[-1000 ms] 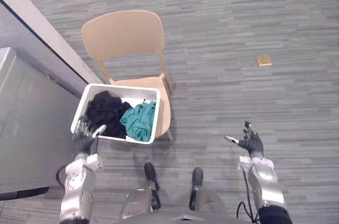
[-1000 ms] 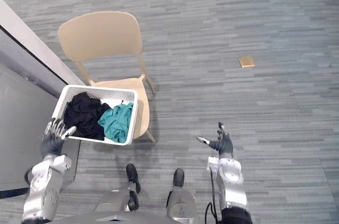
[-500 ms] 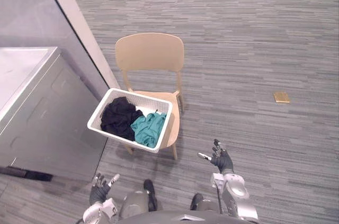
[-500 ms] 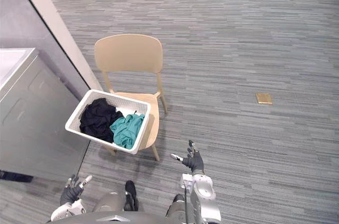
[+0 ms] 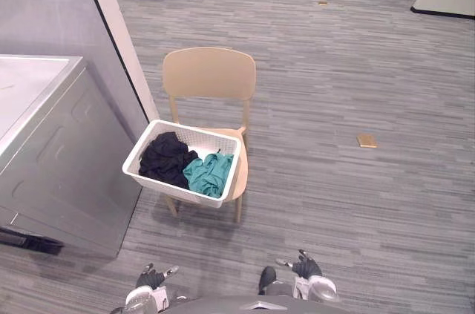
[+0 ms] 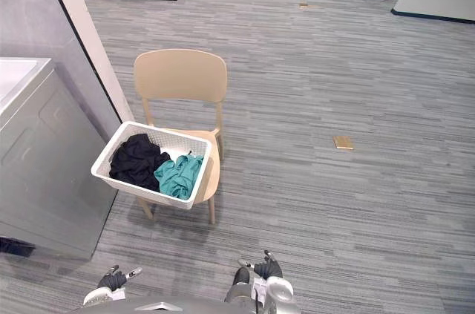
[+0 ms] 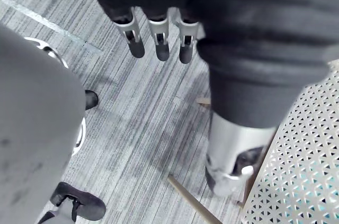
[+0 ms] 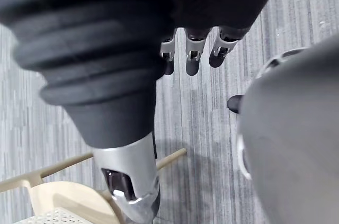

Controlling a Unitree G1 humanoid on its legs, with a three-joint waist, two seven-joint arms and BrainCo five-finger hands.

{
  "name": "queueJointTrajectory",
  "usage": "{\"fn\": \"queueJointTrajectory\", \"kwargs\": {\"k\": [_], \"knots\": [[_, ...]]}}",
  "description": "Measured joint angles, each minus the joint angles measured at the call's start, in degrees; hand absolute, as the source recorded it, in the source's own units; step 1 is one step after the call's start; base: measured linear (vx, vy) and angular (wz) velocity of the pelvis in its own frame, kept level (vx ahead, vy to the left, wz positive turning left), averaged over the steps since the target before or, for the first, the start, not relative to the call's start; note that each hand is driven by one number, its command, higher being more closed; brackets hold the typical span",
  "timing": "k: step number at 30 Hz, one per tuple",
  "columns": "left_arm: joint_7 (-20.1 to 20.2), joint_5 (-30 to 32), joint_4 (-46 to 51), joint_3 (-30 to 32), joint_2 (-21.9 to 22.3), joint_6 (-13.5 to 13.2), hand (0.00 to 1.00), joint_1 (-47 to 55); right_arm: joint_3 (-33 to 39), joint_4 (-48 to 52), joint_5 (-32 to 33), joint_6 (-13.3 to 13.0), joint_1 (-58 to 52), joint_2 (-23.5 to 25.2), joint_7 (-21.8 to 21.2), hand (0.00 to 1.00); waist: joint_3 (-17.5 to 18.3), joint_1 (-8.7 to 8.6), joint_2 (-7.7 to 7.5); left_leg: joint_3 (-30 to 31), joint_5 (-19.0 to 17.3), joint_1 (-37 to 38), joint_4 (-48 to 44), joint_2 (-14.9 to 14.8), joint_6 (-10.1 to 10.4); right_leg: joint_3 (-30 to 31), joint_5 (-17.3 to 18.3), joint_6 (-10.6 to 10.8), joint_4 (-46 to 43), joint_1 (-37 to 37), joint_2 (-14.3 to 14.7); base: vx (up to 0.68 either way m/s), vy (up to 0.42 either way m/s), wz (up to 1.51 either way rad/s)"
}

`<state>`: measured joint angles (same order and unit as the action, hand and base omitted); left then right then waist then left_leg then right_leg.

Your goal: Pick up the laundry basket with both hands and put the clothes into the washing machine.

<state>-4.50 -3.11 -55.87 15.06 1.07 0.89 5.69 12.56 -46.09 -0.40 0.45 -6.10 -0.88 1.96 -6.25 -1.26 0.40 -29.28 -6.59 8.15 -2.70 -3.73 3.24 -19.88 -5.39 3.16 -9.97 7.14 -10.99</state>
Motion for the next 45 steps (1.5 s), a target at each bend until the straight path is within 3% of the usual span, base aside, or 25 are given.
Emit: {"fn": "queueJointTrajectory", "kwargs": {"k": [2, 3, 4, 6, 8, 9, 10, 11, 14, 15, 17, 20, 21, 22, 23, 24, 26, 28, 29, 30, 31, 33, 34, 40, 45], "knots": [[-0.3, 0.1, -0.8, 0.9, -0.2, 0.0, 0.00, -0.4, 1.2, 0.2, 0.1, -0.1, 0.1, -0.1, 0.0, 0.00, -0.5, -0.36, -0.22, 1.0, 0.9, -0.3, -0.2, -0.7, -0.8, 8.0, 1.0, 0.5, -8.0, 3.7, 0.0, -0.09, -0.063, 0.33], [-0.3, 0.8, -1.5, 2.4, -0.7, 0.1, 0.00, -0.9, 2.0, 0.3, 0.2, -0.3, 0.3, 0.8, 0.0, 0.00, -0.9, -0.44, -0.70, 2.3, 1.4, -0.5, -0.8, -1.3, -0.7, 13.6, 5.3, 0.1, -19.9, 6.9, -0.3, -0.01, -0.123, 0.63], [-0.4, 1.1, -1.4, 2.9, -0.9, 0.1, 0.00, -1.0, 2.1, 0.2, 0.3, -0.3, 0.2, 1.0, 0.0, 0.00, -0.9, -0.47, -1.33, 3.4, 1.6, -0.6, -1.4, -1.6, -0.5, 15.1, 6.7, 0.3, -26.0, 7.8, -0.4, 0.03, -0.195, 0.94], [-0.6, 1.1, -1.0, 4.6, -1.8, 0.0, 0.00, -0.8, 2.3, -0.7, 0.4, -0.2, -0.6, 2.1, 0.0, 0.00, 0.1, 0.86, -4.03, 7.2, 2.3, -1.7, -3.2, -2.0, 0.6, 21.0, 8.5, 1.4, -38.0, 7.9, -0.4, 0.05, -0.279, 0.92], [-0.6, 1.1, -1.1, 7.1, -1.2, 0.1, 0.00, -1.2, 3.4, -2.6, 0.9, -0.2, 0.0, 2.4, -0.1, 0.00, 0.6, 1.22, -4.88, 9.2, 2.9, -2.9, -4.1, -2.2, 1.6, 22.6, 10.0, 3.2, -36.6, 6.9, 1.4, 0.01, -0.227, 0.48], [-0.7, 1.0, -1.3, 8.1, 0.3, 0.3, 0.00, -1.1, 5.2, -2.6, 2.2, -0.2, 0.3, 1.8, 0.2, 0.00, 1.2, 2.18, -2.13, 9.8, 4.0, -4.0, -3.3, -4.4, 2.2, 23.4, 10.6, 3.8, -31.4, 5.2, 4.3, -0.01, -0.217, 0.13], [-0.8, 1.0, -1.0, 9.5, 2.2, 0.3, 0.00, -1.1, 6.2, -2.7, 3.1, -0.2, 1.0, 1.7, 0.8, 0.00, 1.7, 3.07, -0.18, 9.6, 5.6, -4.4, -2.2, -5.4, 2.1, 23.9, 12.8, 3.4, -26.1, 2.5, 5.3, -0.02, -0.178, 0.03], [-1.0, 1.0, -1.0, 9.8, 2.3, 0.3, 0.00, -1.2, 6.2, -2.8, 3.5, -0.2, 1.9, 1.9, 0.8, 0.00, 1.3, 3.29, -0.97, 9.5, 6.1, -4.9, -2.0, -5.3, 2.3, 23.7, 14.3, 3.3, -23.5, 1.7, 5.1, -0.05, -0.240, -0.02], [-1.3, 0.7, -1.5, 9.6, 2.3, 0.3, 0.00, -1.7, 6.2, -5.0, 3.6, 0.4, 4.5, 2.2, 1.2, 0.00, 1.6, 4.29, -0.43, 9.9, 8.7, -7.5, -1.2, -5.9, 3.0, 21.4, 16.6, 2.5, -10.9, -2.4, 5.5, -0.15, -0.244, -0.01], [-1.5, -0.3, -1.6, 9.6, 2.3, 0.2, 0.00, -1.9, 6.1, -5.6, 4.9, 0.5, 5.6, 2.4, 1.2, 0.00, 1.3, 4.16, 0.57, 10.8, 10.4, -8.3, -0.1, -6.3, 3.1, 20.1, 16.3, 1.8, -7.9, -3.1, 6.0, -0.21, -0.131, 0.26], [-1.6, -1.7, -1.6, 9.6, 2.4, 0.2, 0.00, -1.6, 6.0, -6.8, 5.7, 0.7, 5.4, 2.2, 1.4, 0.00, 1.1, 4.26, 0.95, 12.8, 12.4, -9.4, 0.6, -7.0, 3.0, 17.5, 15.8, 1.2, -7.5, -3.1, 6.5, -0.24, -0.118, 0.54], [-1.7, -2.4, -1.3, 9.9, 3.0, 0.1, 0.00, -1.5, 5.1, -6.6, 5.3, 0.6, 5.8, 1.1, 1.7, 0.00, 1.0, 4.28, 1.59, 15.1, 12.3, -12.2, 1.9, -7.3, 3.5, 14.1, 15.4, 0.1, -9.0, -1.5, 6.4, -0.23, -0.073, 0.62], [-1.6, -2.4, -1.4, 10.8, 2.1, 0.2, 0.00, -2.3, 4.4, -6.5, 4.6, 0.5, 6.3, 1.5, 1.8, 0.00, 0.0, 3.89, -0.26, 11.6, 9.6, -14.2, -4.6, -8.0, 0.4, 12.4, 14.1, -0.4, -8.2, -1.1, 4.3, -0.19, -0.019, 0.73], [-1.6, -2.4, -1.2, 11.8, 1.9, 0.0, 0.00, -2.7, 4.4, -6.5, 4.4, 0.5, 6.5, 1.3, 1.8, 0.00, -0.8, 3.72, -0.60, 10.3, 7.1, -16.5, -14.1, -8.9, -2.1, 11.1, 13.4, -0.1, -8.1, -1.1, 3.2, -0.17, 0.034, 0.81], [-1.6, -2.4, -1.2, 12.0, 1.9, 0.0, 0.00, -2.5, 4.4, -6.4, 4.4, 0.5, 6.2, 0.7, 1.8, 0.00, -0.9, 3.51, -0.31, 10.1, 5.0, -17.3, -21.1, -9.9, -2.6, 9.8, 12.9, 0.3, -7.7, -1.6, 2.5, -0.22, 0.073, 0.78], [-1.7, -2.4, -1.2, 12.0, 2.2, 0.0, 0.00, -2.0, 4.7, -6.3, 4.5, 0.5, 5.6, 0.1, 1.8, 0.00, -0.9, 3.08, 0.19, 10.1, 1.3, -16.0, -25.8, -10.9, -1.5, 8.6, 12.4, 0.7, -7.1, -2.3, 1.7, -0.20, 0.112, 0.68], [-1.6, -2.5, -1.4, 13.2, 2.2, -0.1, 0.00, -1.8, 6.2, -6.3, 5.2, 0.5, 5.0, 0.3, 1.8, 0.00, -0.9, 2.87, 0.37, 10.3, -2.4, -12.8, -27.5, -12.4, -0.8, 7.3, 11.4, 1.6, -6.0, -2.9, 0.8, -0.16, 0.225, 0.56], [-1.6, -2.6, -2.2, 14.3, 3.1, 0.1, 0.00, -1.8, 8.0, -6.6, 7.7, 0.5, 4.6, 0.5, 1.5, 0.00, -0.1, 2.57, 1.87, 9.8, -5.4, -9.3, -20.2, -12.0, 3.2, 6.8, 9.2, 3.6, -3.7, -3.1, 0.8, -0.12, 0.264, 0.31], [-1.6, -3.1, -2.3, 15.0, 2.7, 0.2, 0.00, -1.6, 9.4, -7.2, 9.4, 0.6, 4.6, 0.9, 1.0, 0.00, -0.1, 2.71, 1.18, 8.3, -5.0, -8.0, -15.2, -10.0, 5.2, 7.0, 7.6, 4.4, -1.8, -3.1, 0.0, -0.04, 0.305, 0.14], [-1.7, -2.9, -2.2, 15.1, 1.5, 0.3, 0.00, -1.2, 10.4, -7.4, 11.6, 0.9, 3.7, 2.3, -0.1, 0.00, 1.5, 2.41, -1.46, 8.2, -1.5, -6.3, -7.6, -5.7, 3.5, 7.0, 5.9, 2.7, 1.1, -3.5, -1.6, 0.01, 0.271, 0.21], [-1.7, -3.0, -2.4, 15.0, 0.8, 0.4, 0.00, -1.2, 11.1, -8.2, 12.3, 0.9, 3.5, 2.8, -0.3, 0.00, 2.0, 2.03, -2.40, 8.8, 0.3, -5.4, -4.8, -3.7, 3.1, 6.7, 5.2, 2.8, 3.4, -4.6, -2.2, 0.03, 0.241, 0.28], [-1.5, -2.7, -3.9, 12.9, -0.1, 0.5, 0.00, -1.6, 12.7, -9.4, 14.1, 1.0, 3.5, 2.6, -0.5, 0.00, 2.3, 1.58, -2.48, 9.7, 2.2, -4.8, -1.4, -0.7, 1.7, 6.7, 2.6, 2.9, 6.3, -6.2, -4.0, -0.03, 0.155, 0.27], [-0.1, -2.3, -3.9, 4.9, 0.0, 0.3, 0.00, -0.4, 11.8, -11.1, 14.6, 1.8, 2.9, 0.4, -0.7, 0.00, 3.2, 2.16, -1.73, 9.2, 7.1, 1.7, 7.2, -0.1, 2.5, 7.9, 3.1, 5.0, 6.9, -8.0, -2.3, -0.04, 0.103, 0.16], [-0.1, -2.3, -3.9, 5.1, 0.0, 0.3, 0.00, -0.4, 12.4, -11.2, 14.6, 1.8, 2.6, 0.4, -0.7, 0.00, 3.2, 2.07, -1.78, 9.1, 7.1, 1.6, 7.4, -0.2, 2.5, 7.9, 3.0, 5.0, 7.1, -8.0, -2.3, 0.00, 0.000, 0.00], [-0.1, -2.2, -4.6, 7.6, -0.1, 0.3, 0.00, -0.5, 17.0, -13.2, 15.5, 1.8, 1.7, 0.8, -0.7, 0.00, 3.3, 1.99, -2.01, 7.2, 6.8, 2.0, 7.6, -0.9, 2.9, 8.3, 2.4, 4.8, 9.1, -9.1, -1.5, 0.00, -0.008, -0.09]]}}
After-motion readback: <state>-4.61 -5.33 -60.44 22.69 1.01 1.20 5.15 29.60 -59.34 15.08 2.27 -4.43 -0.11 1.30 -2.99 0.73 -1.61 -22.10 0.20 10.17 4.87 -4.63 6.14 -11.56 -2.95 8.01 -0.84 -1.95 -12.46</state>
